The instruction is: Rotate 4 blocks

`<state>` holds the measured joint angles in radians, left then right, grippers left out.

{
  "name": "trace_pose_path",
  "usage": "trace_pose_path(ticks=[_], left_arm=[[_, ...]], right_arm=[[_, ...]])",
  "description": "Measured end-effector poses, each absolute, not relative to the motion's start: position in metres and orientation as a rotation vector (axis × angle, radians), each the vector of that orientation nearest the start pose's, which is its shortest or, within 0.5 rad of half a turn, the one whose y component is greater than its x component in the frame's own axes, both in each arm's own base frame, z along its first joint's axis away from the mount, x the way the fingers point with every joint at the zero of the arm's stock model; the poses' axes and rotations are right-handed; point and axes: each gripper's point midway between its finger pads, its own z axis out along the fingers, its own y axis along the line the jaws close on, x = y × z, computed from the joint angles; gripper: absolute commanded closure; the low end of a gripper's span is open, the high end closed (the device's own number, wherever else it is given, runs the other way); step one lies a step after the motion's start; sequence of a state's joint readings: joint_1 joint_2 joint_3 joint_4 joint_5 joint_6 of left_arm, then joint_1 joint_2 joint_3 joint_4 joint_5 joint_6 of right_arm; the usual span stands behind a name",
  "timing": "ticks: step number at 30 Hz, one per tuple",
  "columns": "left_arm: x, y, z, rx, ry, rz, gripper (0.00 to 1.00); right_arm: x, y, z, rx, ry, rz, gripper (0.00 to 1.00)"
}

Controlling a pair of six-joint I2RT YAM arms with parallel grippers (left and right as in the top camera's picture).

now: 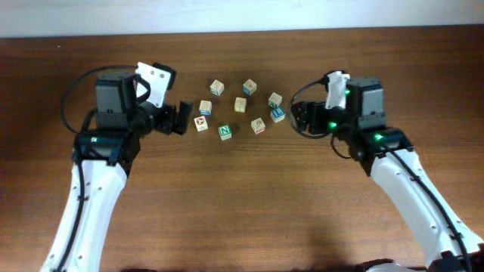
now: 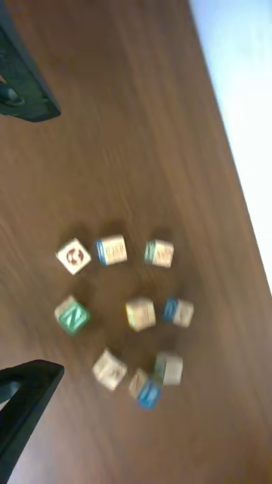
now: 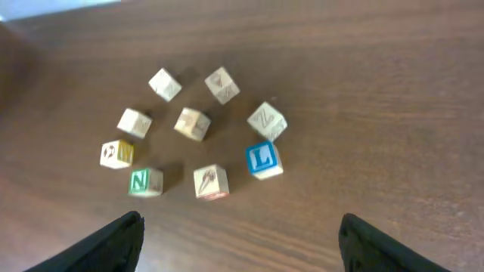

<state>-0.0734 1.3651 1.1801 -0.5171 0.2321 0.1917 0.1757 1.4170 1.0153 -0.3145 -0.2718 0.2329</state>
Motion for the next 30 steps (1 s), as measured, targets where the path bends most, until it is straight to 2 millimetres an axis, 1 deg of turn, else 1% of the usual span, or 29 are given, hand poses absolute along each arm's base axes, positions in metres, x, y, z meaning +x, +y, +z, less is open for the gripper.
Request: trace_pose_path(ticks=[1, 2, 3, 4, 5, 6, 8, 9, 10, 11, 12, 14, 16, 17, 19, 20, 21, 22, 25, 27, 30], left_arm=[[0.407, -0.063, 0.225, 0.375, 2.243, -0.172, 0.01], [0.419, -0.056, 0.216, 0.315, 2.284, -0.135, 0.01], [0.427, -0.05, 0.204, 0.267, 2.333, -0.108, 0.01], [0.434, -0.045, 0.198, 0.222, 2.357, -0.081, 0.01], [0.44, -0.034, 0.191, 0.147, 2.385, -0.048, 0.01], [0.441, -0.022, 0.188, 0.072, 2.4, -0.027, 0.01], [0.439, 0.011, 0.189, -0.079, 2.411, 0.003, 0.01], [0.436, 0.028, 0.187, -0.14, 2.42, 0.022, 0.01], [0.433, 0.036, 0.185, -0.169, 2.43, 0.028, 0.01], [0.429, 0.036, 0.182, -0.172, 2.45, 0.031, 0.01], [0.428, 0.035, 0.181, -0.176, 2.455, 0.029, 0.01], [0.428, 0.035, 0.181, -0.179, 2.457, 0.028, 0.01], [0.428, 0.035, 0.181, -0.181, 2.458, 0.027, 0.01], [0.428, 0.035, 0.181, -0.181, 2.457, 0.027, 0.01], [0.428, 0.035, 0.181, -0.181, 2.458, 0.028, 0.01], [0.428, 0.035, 0.181, -0.181, 2.458, 0.027, 0.01], [0.428, 0.035, 0.181, -0.181, 2.458, 0.027, 0.01], [0.428, 0.035, 0.181, -0.181, 2.457, 0.027, 0.01], [0.428, 0.035, 0.181, -0.181, 2.457, 0.028, 0.01], [0.428, 0.035, 0.181, -0.181, 2.457, 0.027, 0.01], [0.428, 0.035, 0.181, -0.181, 2.458, 0.027, 0.01]], right_arm=[[0.398, 0.123, 0.177, -0.062, 2.297, 0.479, 0.24], [0.401, 0.131, 0.176, -0.049, 2.285, 0.441, 0.27], [0.405, 0.138, 0.172, -0.038, 2.28, 0.408, 0.28], [0.409, 0.143, 0.169, -0.03, 2.273, 0.398, 0.3], [0.418, 0.156, 0.152, -0.024, 2.275, 0.39, 0.31], [0.424, 0.163, 0.145, -0.02, 2.271, 0.393, 0.31], [0.438, 0.182, 0.121, -0.019, 2.264, 0.416, 0.31], [0.44, 0.193, 0.102, -0.033, 2.281, 0.43, 0.33], [0.441, 0.202, 0.081, -0.047, 2.309, 0.432, 0.33], [0.441, 0.203, 0.072, -0.05, 2.322, 0.43, 0.33], [0.445, 0.207, 0.058, -0.053, 2.327, 0.43, 0.33], [0.444, 0.206, 0.043, -0.058, 2.355, 0.418, 0.33], [0.445, 0.21, 0.043, -0.068, 2.344, 0.424, 0.32], [0.447, 0.216, 0.043, -0.079, 2.329, 0.434, 0.32], [0.444, 0.222, 0.027, -0.097, 2.349, 0.432, 0.32], [0.444, 0.222, 0.026, -0.098, 2.348, 0.433, 0.32], [0.444, 0.224, 0.027, -0.101, 2.344, 0.436, 0.4], [0.444, 0.225, 0.027, -0.104, 2.343, 0.437, 0.57], [0.435, 0.226, 0.019, -0.07, 2.392, 0.445, 0.57], [0.43, 0.233, 0.018, -0.068, 2.404, 0.457, 0.57], [0.425, 0.232, 0.013, -0.065, 2.434, 0.443, 0.69]])
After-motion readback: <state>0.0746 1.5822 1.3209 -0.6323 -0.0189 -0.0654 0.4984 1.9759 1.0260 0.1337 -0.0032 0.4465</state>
